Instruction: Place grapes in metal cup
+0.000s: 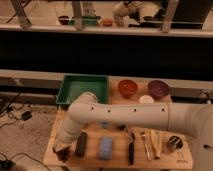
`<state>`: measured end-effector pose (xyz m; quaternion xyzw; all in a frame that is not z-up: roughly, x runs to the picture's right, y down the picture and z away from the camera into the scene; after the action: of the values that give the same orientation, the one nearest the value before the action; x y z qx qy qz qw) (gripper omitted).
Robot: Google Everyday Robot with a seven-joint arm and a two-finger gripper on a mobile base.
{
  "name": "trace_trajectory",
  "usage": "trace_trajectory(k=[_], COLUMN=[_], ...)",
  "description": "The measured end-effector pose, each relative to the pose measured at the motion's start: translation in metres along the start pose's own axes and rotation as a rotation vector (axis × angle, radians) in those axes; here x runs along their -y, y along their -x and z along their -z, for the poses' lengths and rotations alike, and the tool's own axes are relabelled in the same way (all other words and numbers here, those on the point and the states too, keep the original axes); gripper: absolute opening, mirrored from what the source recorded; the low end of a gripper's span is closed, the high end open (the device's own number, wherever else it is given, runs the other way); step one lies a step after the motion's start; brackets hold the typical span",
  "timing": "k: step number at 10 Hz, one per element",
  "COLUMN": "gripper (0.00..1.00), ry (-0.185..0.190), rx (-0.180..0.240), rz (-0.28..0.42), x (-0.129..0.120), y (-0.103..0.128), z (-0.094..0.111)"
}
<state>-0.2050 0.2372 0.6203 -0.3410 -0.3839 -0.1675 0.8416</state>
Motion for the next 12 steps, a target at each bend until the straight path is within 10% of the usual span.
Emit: trace_trajectory(k=[12], gripper=[0.00], ry=[-0.034], rx=[-0.103], rz=[-0.013], x=[-0.017], y=[-0.057], z=[0.102])
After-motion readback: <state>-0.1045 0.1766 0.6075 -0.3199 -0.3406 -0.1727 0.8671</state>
